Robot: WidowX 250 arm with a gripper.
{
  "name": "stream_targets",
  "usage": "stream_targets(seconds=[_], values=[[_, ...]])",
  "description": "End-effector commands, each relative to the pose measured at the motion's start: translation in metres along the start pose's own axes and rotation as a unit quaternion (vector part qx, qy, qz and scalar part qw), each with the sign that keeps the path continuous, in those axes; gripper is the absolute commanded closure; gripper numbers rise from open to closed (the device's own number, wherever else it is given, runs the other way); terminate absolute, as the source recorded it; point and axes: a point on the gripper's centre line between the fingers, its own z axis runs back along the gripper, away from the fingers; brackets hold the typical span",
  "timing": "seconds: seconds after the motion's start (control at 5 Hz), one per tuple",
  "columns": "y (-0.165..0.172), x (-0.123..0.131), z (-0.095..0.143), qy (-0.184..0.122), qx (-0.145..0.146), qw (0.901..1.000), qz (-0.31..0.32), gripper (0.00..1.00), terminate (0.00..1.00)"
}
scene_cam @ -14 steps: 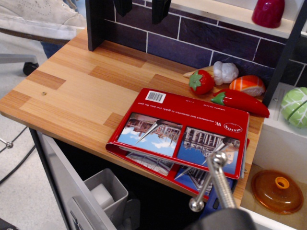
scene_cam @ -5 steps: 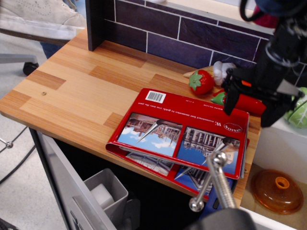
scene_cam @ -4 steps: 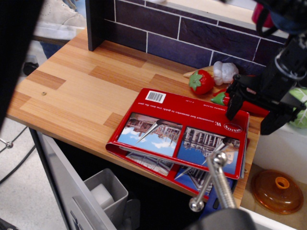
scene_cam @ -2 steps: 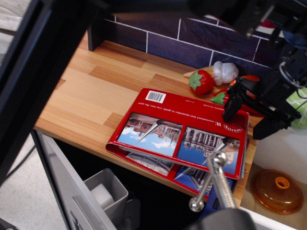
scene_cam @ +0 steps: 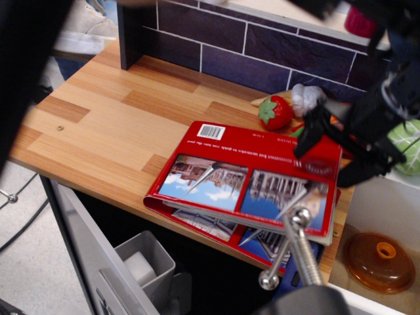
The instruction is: Open book
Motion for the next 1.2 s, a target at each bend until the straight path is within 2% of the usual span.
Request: stream_targets(seconds=[0.0, 0.4, 0.6, 0.8, 1.0], values=[[0.068, 0.005, 0.033, -0.05, 0.007, 0.9983, -0.03, 0.0, 0.0], [0.139, 0.0, 0.032, -0.1, 0.018, 0.9936, -0.048, 0.0, 0.0], [0.185, 0.002, 0.021, -0.1, 0.03, 0.9927, -0.06, 0.0, 0.0], [0.233, 0.004, 0.029, -0.052, -0.002, 0.996, -0.073, 0.0, 0.0], [0.267, -0.005, 0.012, -0.024, 0.011, 0.9974, -0.067, 0.0, 0.0]])
